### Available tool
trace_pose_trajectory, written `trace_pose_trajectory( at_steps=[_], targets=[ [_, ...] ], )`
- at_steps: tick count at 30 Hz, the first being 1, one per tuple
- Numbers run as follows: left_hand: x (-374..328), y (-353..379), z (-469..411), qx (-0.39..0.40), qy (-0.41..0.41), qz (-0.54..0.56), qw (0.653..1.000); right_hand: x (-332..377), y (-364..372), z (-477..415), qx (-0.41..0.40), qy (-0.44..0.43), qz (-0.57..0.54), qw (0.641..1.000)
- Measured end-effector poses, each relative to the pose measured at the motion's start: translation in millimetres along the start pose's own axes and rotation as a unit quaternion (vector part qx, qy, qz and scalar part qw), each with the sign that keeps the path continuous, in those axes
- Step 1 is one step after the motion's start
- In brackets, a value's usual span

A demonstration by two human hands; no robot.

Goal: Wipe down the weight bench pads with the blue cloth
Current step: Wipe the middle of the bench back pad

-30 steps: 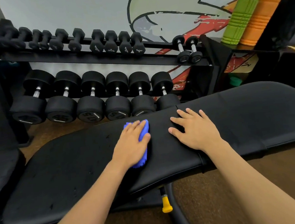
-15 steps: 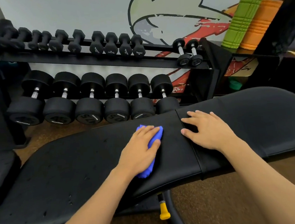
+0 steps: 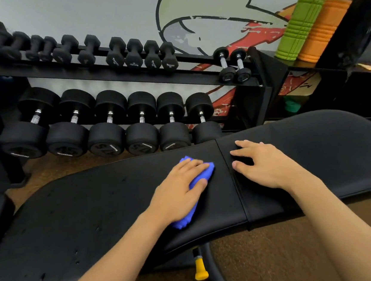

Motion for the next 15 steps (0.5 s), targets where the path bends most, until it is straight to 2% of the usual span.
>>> trace_pose_trajectory(
  at_steps=[4,8,12,15],
  targets=[
    [39,-4,-38,0.005,-0.031,-0.022,0.999,-2,2,2,0.006,-0.006,0.021,1.0],
    [15,10,-88,-0.017,-0.056,-0.014,0.998,-1,3,1,-0.009,-0.007,0.025,1.0],
    [-16,7,-27,-0.015,-0.005,0.004,1.0,1,5,4,-0.017,-0.014,0.036,0.999],
    [-2,-4,16,0.025,0.016,-0.002,1.0,0,4,5,-0.016,-0.018,0.04,0.999]
  ],
)
Point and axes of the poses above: each hand's wrist, its own z-axis away from the middle knuckle, its own y-axis out of the palm, x = y × z, the point moved 9 cm from there along -z, towards the middle knuckle
